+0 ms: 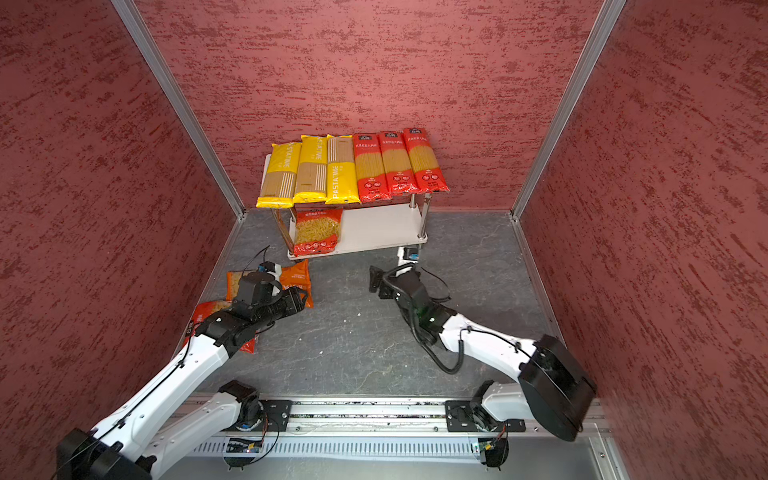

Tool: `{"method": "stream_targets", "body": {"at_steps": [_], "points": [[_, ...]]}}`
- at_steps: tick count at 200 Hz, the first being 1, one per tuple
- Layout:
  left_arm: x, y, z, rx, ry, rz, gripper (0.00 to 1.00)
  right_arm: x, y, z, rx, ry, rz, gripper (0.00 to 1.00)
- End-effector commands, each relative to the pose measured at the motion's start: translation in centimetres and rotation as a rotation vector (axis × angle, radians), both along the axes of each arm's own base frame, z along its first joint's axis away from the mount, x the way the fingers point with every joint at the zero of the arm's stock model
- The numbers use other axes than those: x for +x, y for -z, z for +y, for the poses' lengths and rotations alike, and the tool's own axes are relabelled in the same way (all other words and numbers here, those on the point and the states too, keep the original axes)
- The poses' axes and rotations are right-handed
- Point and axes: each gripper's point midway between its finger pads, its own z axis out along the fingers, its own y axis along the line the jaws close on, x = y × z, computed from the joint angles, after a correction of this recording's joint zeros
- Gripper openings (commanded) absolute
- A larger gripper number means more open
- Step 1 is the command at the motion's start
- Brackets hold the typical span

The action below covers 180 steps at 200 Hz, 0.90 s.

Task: Place and organize the pasta boxes and bags onto the shelf
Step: 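Release the fusilli bag with the right gripper and draw it back toward the robot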

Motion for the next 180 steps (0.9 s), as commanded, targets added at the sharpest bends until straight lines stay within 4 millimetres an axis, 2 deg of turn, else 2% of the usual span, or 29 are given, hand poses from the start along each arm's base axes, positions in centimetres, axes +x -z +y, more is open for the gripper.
{"method": "stream_targets", "body": {"at_steps": [1, 17, 31, 52, 80, 84, 91, 131, 180], "points": [[0.4, -0.2, -0.1, -0.003, -0.008, -0.016, 0.58, -0.4, -1.1, 0.2, 0.225, -0.119, -0.008, 0.80], [0.3, -0.3, 0.1, 0.001, -0.013, -0.015, 0.58, -0.2, 0.6, 1.4, 0.150, -0.151, 0.118, 0.77], [0.2, -0.1, 0.2, 0.005, -0.017, -0.010, 0.59, -0.5, 2.0, 2.3, 0.171, -0.176, 0.195, 0.76], [0.1, 0.3, 0.3, -0.010, -0.027, 0.009, 0.59, -1.5, 4.2, 3.7, 0.229, -0.197, 0.263, 0.75], [-0.2, 0.9, 0.4, -0.032, -0.036, 0.038, 0.59, -3.3, 6.8, 6.5, 0.205, -0.239, 0.341, 0.73], [-0.3, 1.1, 0.4, -0.033, -0.038, 0.043, 0.59, -3.6, 6.7, 7.0, 0.208, -0.250, 0.344, 0.72], [-0.3, 1.1, 0.4, -0.039, -0.041, 0.049, 0.59, -4.0, 8.0, 7.9, 0.193, -0.264, 0.377, 0.72], [-0.6, 1.6, 0.0, -0.101, -0.070, 0.078, 0.59, -6.5, 10.4, 12.5, 0.190, -0.383, 0.460, 0.69], [-1.5, 1.9, -0.4, 0.027, -0.061, 0.084, 0.59, -8.3, 12.3, 14.9, 0.178, -0.482, 0.510, 0.69]]}}
